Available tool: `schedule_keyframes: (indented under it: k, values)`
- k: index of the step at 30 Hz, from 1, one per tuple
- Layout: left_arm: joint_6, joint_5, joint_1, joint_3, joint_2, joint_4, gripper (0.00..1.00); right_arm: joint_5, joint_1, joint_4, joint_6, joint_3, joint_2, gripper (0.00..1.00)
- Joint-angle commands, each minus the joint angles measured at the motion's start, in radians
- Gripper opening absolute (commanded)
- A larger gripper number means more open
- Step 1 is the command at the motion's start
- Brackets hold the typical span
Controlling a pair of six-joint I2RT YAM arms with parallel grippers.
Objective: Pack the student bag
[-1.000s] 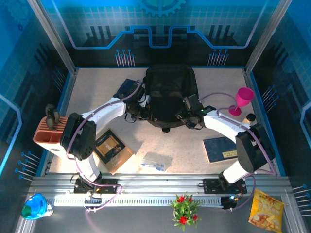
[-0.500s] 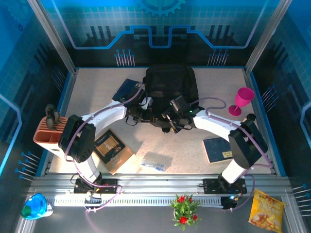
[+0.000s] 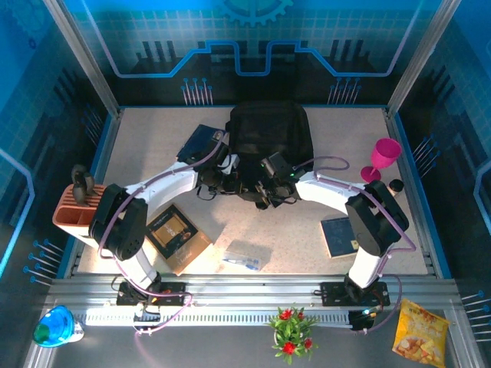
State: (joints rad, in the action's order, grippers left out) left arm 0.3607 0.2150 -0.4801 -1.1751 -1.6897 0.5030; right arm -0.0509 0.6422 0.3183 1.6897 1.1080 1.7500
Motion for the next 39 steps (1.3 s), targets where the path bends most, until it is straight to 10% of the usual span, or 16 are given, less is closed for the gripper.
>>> schedule_keyframes:
  k: [1,20,27,39]
  values:
    - [0.005,-0.073,0.000,0.015,0.036,0.030,0.00,-0.084,0.002,0.022,-0.020,-0.008,-0.051,0.25]
    - [0.047,-0.211,0.020,-0.004,-0.030,0.054,0.00,-0.119,-0.015,-0.008,-0.115,-0.055,-0.133,0.10]
    - [-0.011,0.048,-0.007,-0.029,-0.021,-0.058,0.00,-0.108,-0.057,-0.005,-0.277,-0.078,-0.159,0.11]
    - [0.038,0.121,-0.167,-0.055,-0.135,-0.218,0.00,0.034,-0.292,0.041,-0.648,-0.129,-0.190,0.25]
